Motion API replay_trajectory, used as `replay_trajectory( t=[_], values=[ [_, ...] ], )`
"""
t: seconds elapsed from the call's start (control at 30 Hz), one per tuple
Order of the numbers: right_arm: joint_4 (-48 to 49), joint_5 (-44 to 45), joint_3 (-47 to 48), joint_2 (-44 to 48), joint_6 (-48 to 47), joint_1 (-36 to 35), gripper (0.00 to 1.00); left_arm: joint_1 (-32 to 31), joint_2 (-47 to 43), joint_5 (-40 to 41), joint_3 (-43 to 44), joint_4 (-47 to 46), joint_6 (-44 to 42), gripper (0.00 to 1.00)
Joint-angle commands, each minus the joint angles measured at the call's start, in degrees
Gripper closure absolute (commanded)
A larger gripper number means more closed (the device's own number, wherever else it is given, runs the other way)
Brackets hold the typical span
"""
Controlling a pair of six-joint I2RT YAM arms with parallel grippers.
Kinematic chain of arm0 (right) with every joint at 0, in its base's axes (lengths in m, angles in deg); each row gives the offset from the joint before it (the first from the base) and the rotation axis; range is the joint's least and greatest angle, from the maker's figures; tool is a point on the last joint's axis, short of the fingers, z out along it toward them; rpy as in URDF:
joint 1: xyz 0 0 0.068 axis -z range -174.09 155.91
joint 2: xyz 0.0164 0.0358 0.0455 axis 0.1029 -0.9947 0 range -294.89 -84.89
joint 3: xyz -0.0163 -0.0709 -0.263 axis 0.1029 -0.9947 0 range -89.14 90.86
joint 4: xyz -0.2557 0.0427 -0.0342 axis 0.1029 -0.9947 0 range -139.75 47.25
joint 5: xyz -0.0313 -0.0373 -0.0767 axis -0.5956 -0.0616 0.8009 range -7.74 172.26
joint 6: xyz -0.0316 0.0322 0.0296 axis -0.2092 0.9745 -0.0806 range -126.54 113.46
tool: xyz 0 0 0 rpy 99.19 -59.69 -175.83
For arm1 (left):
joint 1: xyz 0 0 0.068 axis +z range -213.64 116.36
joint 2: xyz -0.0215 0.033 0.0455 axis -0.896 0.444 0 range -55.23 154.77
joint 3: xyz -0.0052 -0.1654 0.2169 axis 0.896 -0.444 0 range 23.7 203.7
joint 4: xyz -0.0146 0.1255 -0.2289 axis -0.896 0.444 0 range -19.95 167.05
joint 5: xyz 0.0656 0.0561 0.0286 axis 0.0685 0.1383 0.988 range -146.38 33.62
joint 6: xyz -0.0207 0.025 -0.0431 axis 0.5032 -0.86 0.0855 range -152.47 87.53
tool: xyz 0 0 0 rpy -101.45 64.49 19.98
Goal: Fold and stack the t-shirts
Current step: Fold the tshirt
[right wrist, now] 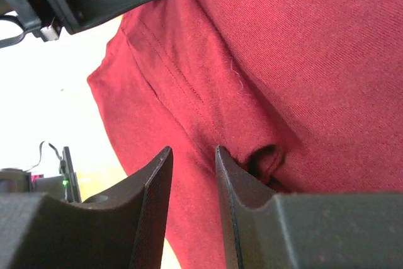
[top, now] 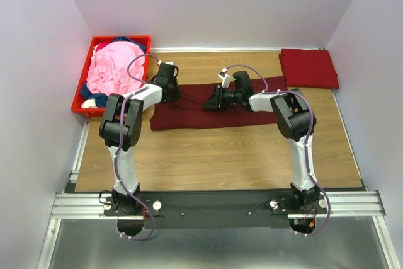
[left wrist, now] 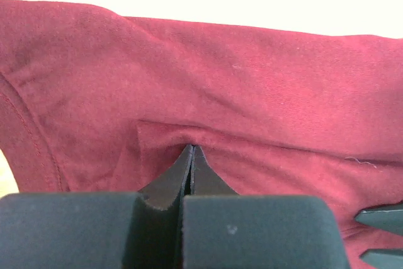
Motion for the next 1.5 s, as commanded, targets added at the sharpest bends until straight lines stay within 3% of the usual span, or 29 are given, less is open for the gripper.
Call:
replay_trajectory(
  t=[0.0,0.13,0.3,0.4,0.57,0.77,1.07,1.33,1.47],
  values=[
    [0.15,0.36,-3.86,1.93,-1.89,1.2,0.59,0.26,-0.01,1.56,0.44,1.43,0.01,1.0],
    [-6.07,5.36,-5.79,9.82,-8.03,1.2,0.57,-0.79,-6.15,6.53,-0.35,3.18,0.19,0.97],
    [-15.48,27.22,-9.74,19.6,-14.19,1.29,0.46,-4.65,-11.52,14.38,-1.58,7.22,1.5,0.75],
    [-22.78,40.21,-11.15,22.76,-13.94,1.29,0.39,-7.81,-14.34,16.85,-4.38,9.6,2.73,0.73],
    [-26.57,48.69,-14.4,24.97,-13.23,1.29,0.38,-10.11,-18.81,14.75,-13.24,8.82,5.81,0.73],
    [-27.19,49.14,-17.04,25.5,-13.24,1.29,0.38,-10.29,-21.99,11.85,-21.43,5.38,8.27,0.74],
    [-28.77,46.69,-20.03,24.79,-13.76,1.29,0.39,-8.8,-16.21,11.4,-21.89,4.41,8.11,0.75],
    [-37.46,31.58,-26.88,30.58,-10.69,-0.2,0.39,-3.79,-5.48,12.01,-3.45,10.56,0.46,0.75],
    [-38.79,26.66,-30.93,34.02,-5.6,-6.96,0.39,-3.26,3.03,14.56,11.98,13.9,-2.62,0.74]
  ],
)
